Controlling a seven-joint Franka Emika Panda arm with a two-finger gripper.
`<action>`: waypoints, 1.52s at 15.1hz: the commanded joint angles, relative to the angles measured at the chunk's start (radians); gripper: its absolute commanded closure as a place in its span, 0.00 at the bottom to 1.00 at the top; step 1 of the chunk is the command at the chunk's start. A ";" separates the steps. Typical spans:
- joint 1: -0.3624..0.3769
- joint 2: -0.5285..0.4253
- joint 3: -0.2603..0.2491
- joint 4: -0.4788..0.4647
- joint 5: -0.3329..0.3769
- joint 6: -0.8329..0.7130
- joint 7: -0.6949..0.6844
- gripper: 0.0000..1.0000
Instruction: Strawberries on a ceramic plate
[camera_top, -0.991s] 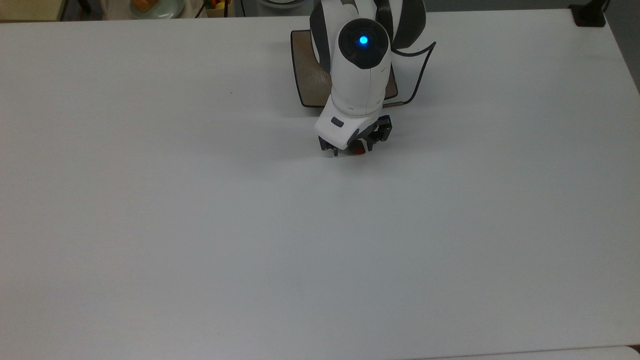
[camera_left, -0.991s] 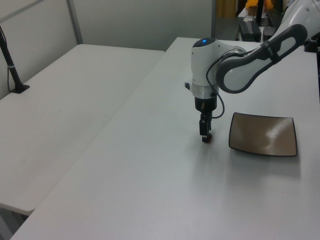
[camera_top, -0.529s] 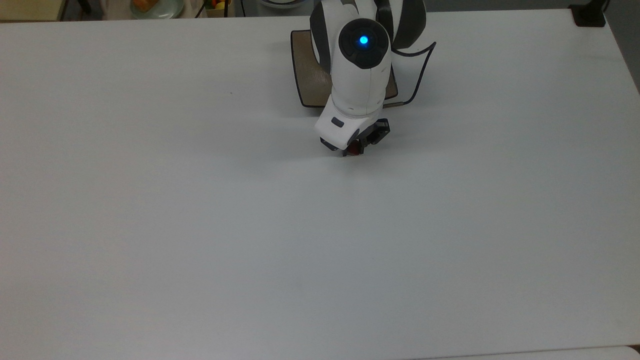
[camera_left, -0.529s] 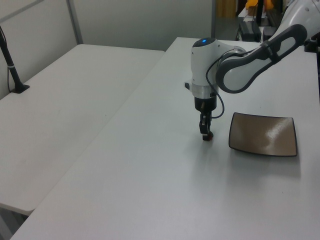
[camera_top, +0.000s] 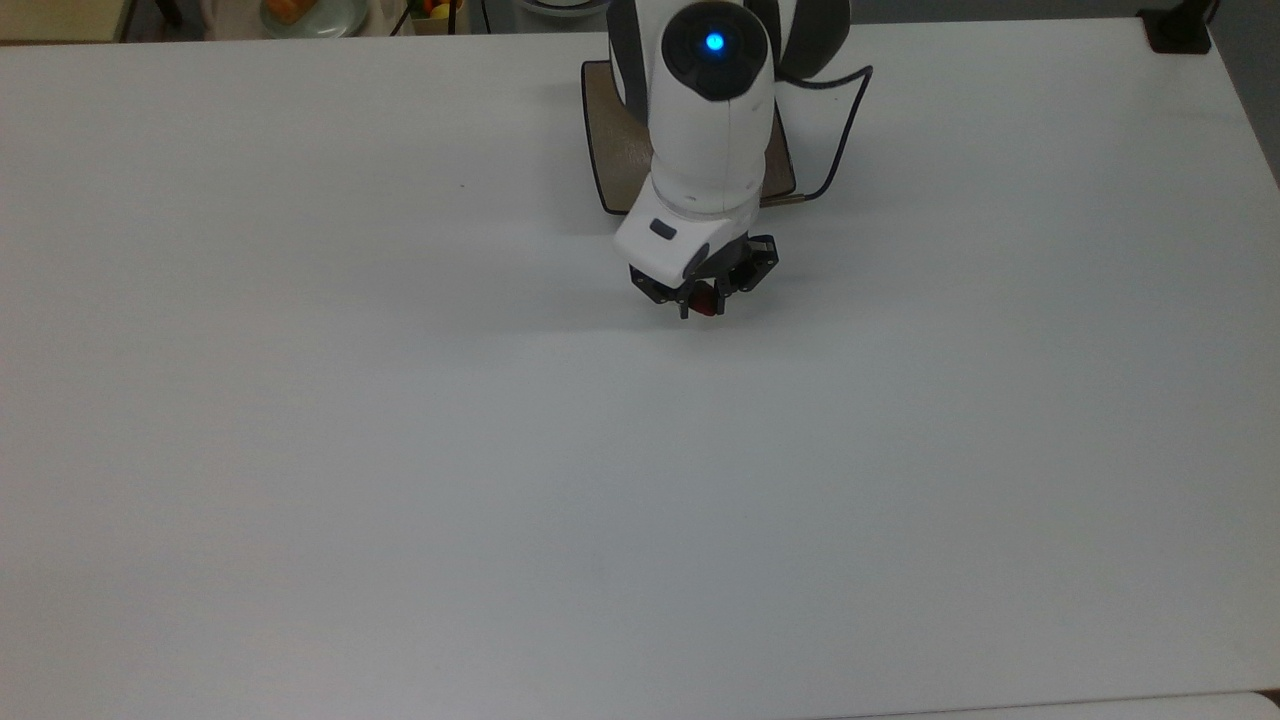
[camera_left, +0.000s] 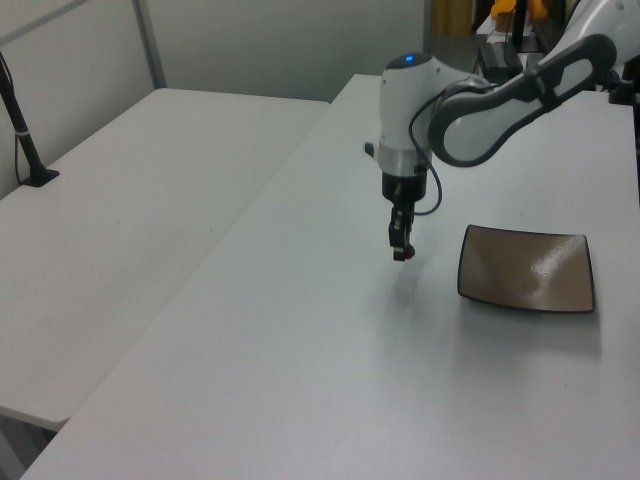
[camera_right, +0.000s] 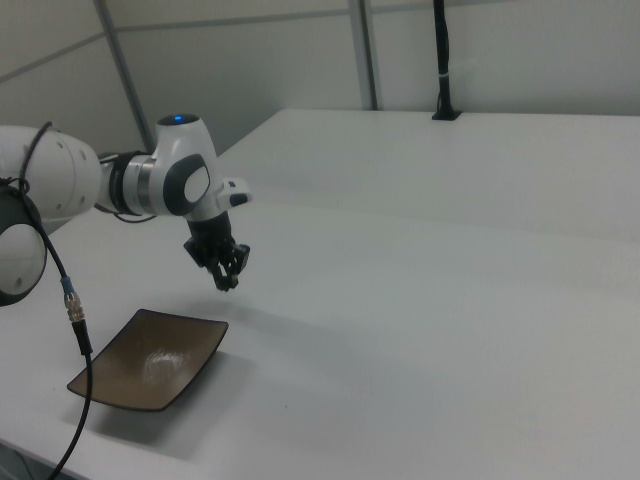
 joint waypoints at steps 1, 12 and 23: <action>-0.020 -0.089 -0.012 0.001 0.007 -0.042 0.013 0.87; -0.054 -0.368 -0.038 -0.004 0.001 -0.477 -0.002 0.87; -0.029 -0.534 -0.027 -0.223 0.019 -0.656 0.010 0.86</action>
